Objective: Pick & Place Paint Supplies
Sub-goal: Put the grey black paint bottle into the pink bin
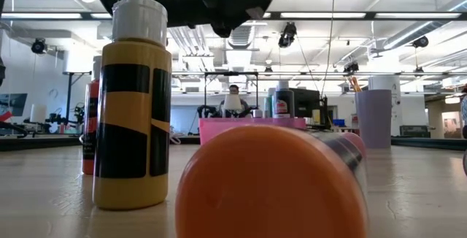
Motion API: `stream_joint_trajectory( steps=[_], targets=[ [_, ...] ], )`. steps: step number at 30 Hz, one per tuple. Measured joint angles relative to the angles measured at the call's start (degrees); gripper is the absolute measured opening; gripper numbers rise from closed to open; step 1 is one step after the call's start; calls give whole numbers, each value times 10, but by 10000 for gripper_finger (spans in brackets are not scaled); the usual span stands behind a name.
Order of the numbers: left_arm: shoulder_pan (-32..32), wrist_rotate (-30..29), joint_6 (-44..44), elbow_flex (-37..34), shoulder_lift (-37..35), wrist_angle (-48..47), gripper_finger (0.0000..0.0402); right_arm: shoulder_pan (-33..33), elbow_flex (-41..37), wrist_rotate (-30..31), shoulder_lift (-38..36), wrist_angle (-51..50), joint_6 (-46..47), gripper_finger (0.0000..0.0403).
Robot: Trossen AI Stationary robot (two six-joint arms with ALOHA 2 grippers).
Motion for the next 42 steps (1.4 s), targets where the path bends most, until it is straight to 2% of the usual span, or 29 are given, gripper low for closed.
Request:
stream_joint_trajectory(
  steps=[13,28,33,42],
  targets=[
    [-1,15,-1,0,0,-1,168,-29,0,7,19,3,15,268],
    [-1,24,2,0,0,-12,168,-61,0,5,65,37,35,287],
    [-1,24,3,0,1,-12,168,-65,0,5,70,41,46,282],
    [-1,23,10,0,1,-18,168,-77,0,4,87,50,52,243]
  ],
)
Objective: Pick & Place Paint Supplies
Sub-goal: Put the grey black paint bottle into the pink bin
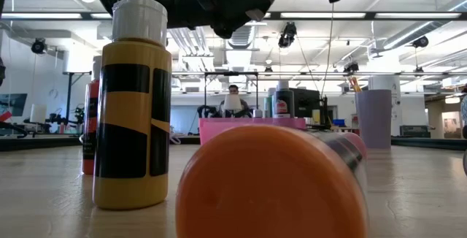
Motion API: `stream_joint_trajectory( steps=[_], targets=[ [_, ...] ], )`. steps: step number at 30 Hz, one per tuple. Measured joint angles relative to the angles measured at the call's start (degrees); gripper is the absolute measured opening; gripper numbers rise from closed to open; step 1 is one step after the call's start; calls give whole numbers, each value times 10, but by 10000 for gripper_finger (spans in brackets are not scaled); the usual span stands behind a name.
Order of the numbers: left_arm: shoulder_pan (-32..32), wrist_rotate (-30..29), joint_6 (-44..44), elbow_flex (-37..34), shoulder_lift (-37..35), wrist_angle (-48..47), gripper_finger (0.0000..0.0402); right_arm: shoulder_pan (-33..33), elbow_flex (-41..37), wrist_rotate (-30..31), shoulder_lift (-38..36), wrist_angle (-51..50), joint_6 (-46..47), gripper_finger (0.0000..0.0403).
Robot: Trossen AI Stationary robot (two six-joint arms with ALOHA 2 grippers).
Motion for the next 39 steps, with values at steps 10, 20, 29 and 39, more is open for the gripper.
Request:
stream_joint_trajectory(
  steps=[10,20,29,39],
  targets=[
    [0,-3,0,0,0,0,168,-3,3,-1,7,5,2,202],
    [0,-4,0,0,0,-1,168,-3,3,-5,7,5,2,138],
    [0,-2,2,0,0,-4,168,-3,3,-7,7,0,12,129],
    [0,-22,-1,0,0,-5,168,-3,3,-5,2,-4,12,115]
  ],
)
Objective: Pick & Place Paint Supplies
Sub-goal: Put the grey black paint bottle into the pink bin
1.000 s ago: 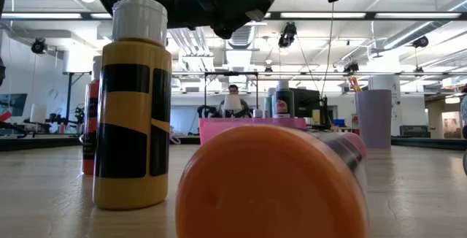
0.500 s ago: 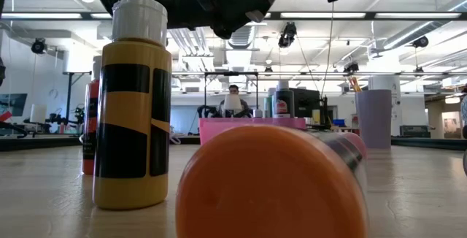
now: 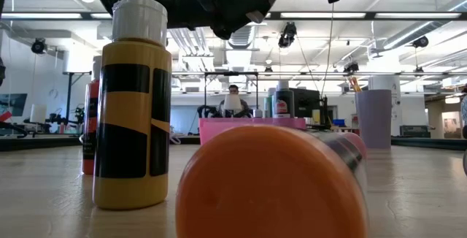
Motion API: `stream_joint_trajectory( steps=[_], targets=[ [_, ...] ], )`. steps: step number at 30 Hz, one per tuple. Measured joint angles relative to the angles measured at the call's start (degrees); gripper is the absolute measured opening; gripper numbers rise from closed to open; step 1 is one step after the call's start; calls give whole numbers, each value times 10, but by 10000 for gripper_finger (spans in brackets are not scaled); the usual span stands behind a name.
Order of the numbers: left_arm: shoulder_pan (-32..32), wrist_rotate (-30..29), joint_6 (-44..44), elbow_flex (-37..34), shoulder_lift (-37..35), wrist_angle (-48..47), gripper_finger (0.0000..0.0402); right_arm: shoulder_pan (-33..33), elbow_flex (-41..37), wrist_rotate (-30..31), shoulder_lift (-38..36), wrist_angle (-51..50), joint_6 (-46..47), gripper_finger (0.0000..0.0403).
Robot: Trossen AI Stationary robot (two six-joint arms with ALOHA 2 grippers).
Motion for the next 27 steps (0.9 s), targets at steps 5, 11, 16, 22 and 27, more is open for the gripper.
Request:
stream_joint_trajectory(
  steps=[5,11,16,22,27],
  targets=[
    [0,-14,-8,0,0,0,168,-1,0,5,-2,-4,-1,125],
    [1,-20,-10,0,0,-11,184,-9,0,7,-3,-10,-5,118],
    [1,-23,-5,0,0,-18,243,-23,0,7,-7,-27,7,120],
    [0,-72,60,0,-31,-80,304,-41,0,11,-13,-39,-2,124],
    [1,-216,79,-1,-102,-168,318,-73,0,16,-20,-69,5,115]
  ],
)
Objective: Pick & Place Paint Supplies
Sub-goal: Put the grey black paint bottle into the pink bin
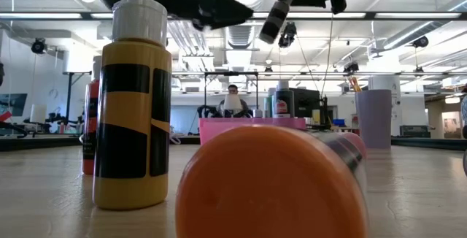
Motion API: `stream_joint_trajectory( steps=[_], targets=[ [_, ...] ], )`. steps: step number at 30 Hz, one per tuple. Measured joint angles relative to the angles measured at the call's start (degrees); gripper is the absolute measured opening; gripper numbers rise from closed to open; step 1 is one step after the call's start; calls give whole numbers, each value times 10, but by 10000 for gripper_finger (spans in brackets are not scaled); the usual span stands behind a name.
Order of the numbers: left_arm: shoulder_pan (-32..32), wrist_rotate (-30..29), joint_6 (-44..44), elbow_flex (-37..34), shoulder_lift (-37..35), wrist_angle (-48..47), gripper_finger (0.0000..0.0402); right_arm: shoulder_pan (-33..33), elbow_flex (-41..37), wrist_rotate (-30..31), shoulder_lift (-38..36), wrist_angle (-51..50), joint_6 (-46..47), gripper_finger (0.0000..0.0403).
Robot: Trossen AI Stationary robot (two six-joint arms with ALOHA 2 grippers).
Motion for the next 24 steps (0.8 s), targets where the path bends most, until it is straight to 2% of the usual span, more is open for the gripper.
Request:
stream_joint_trajectory(
  steps=[2,4,8,11,21,24],
  targets=[
    [1,-44,1,-9,-24,-18,318,-15,0,-7,-1,-10,9,116],
    [2,-64,1,-25,-41,-10,316,-32,0,-12,-1,-17,20,121],
    [8,-70,2,-65,-68,36,312,-65,0,-15,3,-26,40,125],
    [15,-80,2,-87,-83,73,312,-88,0,-41,13,-19,59,117],
    [27,-88,-3,-97,-94,70,311,-128,0,-42,85,68,65,121],
    [27,-89,-3,-97,-94,70,311,-136,21,-40,116,65,56,115]
  ],
)
